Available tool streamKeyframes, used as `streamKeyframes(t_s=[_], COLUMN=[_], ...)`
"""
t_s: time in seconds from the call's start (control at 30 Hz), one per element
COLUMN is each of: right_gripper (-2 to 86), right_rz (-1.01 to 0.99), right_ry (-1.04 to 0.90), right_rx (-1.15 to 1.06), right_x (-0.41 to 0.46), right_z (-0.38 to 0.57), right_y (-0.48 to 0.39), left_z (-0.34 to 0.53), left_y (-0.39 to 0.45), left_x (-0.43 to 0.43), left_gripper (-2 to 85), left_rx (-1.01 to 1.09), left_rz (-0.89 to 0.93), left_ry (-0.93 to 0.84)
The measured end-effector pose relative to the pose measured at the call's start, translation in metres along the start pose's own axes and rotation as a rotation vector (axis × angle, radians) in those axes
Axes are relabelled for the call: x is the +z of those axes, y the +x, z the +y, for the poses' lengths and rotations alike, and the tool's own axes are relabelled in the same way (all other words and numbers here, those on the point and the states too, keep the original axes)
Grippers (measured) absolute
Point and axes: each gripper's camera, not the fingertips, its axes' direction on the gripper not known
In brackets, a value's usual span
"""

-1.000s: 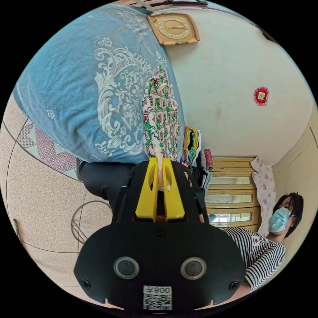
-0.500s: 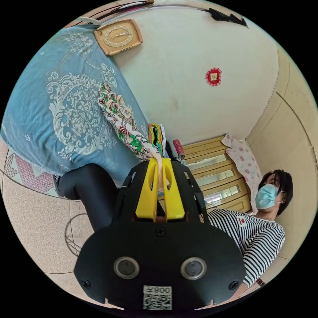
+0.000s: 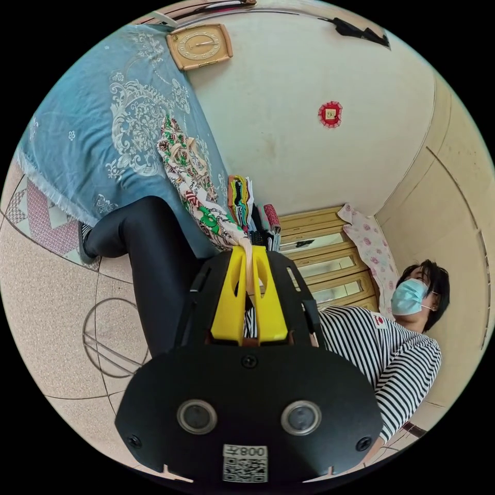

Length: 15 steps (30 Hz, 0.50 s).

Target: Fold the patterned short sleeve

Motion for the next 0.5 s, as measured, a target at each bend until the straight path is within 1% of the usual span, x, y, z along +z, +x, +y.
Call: streamKeyframes(t_s=[0.23,0.37,0.5], right_gripper=[0.4,0.4,0.4], right_rz=[-0.028,-0.027,-0.024], right_ry=[0.044,0.071,0.090], right_rx=[0.017,0.004,0.001], right_x=[-0.044,-0.078,-0.113], right_z=[-0.004,-0.035,-0.086], right_y=[0.003,-0.005,-0.011], left_z=[-0.039,-0.078,-0.140], left_y=[-0.002,-0.002,-0.004], left_x=[0.017,0.030,0.052], left_gripper=[2.1,2.1,2.2], left_rx=[0.008,0.023,0.044], left_rz=[0.021,0.023,0.022], left_ry=[0.010,0.003,-0.010])
